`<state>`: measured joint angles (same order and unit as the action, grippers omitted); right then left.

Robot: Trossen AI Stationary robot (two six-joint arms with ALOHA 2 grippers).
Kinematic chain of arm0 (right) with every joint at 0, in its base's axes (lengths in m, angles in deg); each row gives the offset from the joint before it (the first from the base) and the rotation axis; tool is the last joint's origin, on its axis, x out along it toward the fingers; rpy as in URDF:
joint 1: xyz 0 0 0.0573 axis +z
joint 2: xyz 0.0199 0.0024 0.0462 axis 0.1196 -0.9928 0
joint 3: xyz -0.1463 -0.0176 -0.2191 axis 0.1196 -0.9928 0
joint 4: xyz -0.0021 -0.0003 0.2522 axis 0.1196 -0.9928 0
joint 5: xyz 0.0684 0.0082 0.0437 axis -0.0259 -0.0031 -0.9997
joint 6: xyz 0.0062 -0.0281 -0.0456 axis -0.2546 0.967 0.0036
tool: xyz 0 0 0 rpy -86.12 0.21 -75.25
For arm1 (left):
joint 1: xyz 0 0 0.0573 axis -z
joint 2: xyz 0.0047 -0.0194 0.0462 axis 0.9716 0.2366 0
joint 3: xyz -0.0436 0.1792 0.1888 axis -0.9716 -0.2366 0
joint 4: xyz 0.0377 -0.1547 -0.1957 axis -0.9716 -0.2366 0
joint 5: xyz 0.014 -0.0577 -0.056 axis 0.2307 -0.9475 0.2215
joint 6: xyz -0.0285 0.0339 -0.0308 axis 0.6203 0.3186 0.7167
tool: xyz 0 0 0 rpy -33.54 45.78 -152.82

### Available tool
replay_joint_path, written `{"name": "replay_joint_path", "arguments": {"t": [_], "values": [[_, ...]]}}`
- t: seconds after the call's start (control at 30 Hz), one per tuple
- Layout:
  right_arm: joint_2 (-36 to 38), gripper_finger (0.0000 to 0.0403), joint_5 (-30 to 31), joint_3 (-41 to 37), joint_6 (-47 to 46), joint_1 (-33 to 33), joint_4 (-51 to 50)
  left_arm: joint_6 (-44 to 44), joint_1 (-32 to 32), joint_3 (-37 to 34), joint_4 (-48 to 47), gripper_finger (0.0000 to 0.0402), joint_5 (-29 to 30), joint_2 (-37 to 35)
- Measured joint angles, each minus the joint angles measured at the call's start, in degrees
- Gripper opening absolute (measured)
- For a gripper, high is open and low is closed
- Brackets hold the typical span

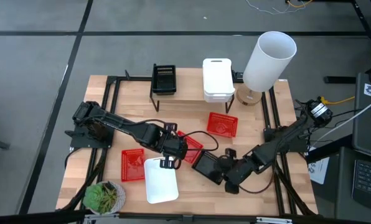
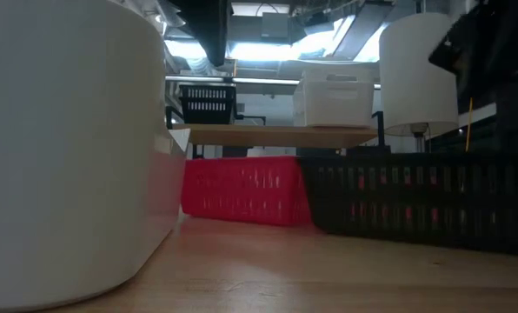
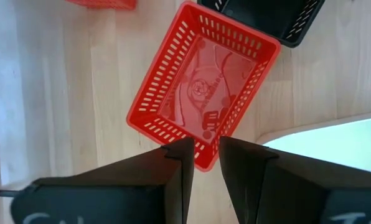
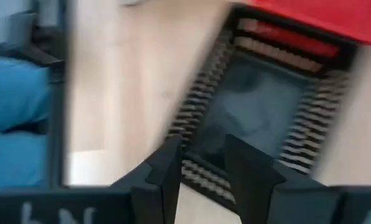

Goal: Stack baskets on shelf by color
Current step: Stack the black bin on top of the black bin on the shelf

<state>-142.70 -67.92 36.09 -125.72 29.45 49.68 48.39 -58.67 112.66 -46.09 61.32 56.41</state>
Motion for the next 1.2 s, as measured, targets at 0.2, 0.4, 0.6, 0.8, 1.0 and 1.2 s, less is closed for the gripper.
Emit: {"name": "replay_joint_path", "arguments": {"t": [0.2,0.4,0.6,0.8,1.0,1.2], "values": [[-0.9,0.0121,13.7,0.0,-9.7,-0.1,-15.1,0.0,0.0,0.0,0.2,0.0069,0.0,0.0],[-4.9,0.0121,14.1,-0.1,-17.0,-0.4,-22.9,0.0,0.0,0.0,0.5,0.0069,0.0,0.0],[-9.1,0.0121,4.8,-0.1,-16.2,-0.4,-19.1,0.0,0.0,0.0,1.0,0.0069,0.1,0.0],[-9.6,0.0121,-0.5,-0.1,-3.8,-0.4,-5.7,0.0,0.0,0.0,2.1,0.0069,0.1,0.0],[-9.6,0.0121,-3.4,-0.1,7.4,-0.4,0.7,0.0,0.0,0.0,2.2,0.0069,0.0,0.0],[-9.5,0.0121,-8.9,-0.1,13.0,-0.4,2.7,0.0,0.2,0.0,2.2,0.0069,0.0,0.0]]}}
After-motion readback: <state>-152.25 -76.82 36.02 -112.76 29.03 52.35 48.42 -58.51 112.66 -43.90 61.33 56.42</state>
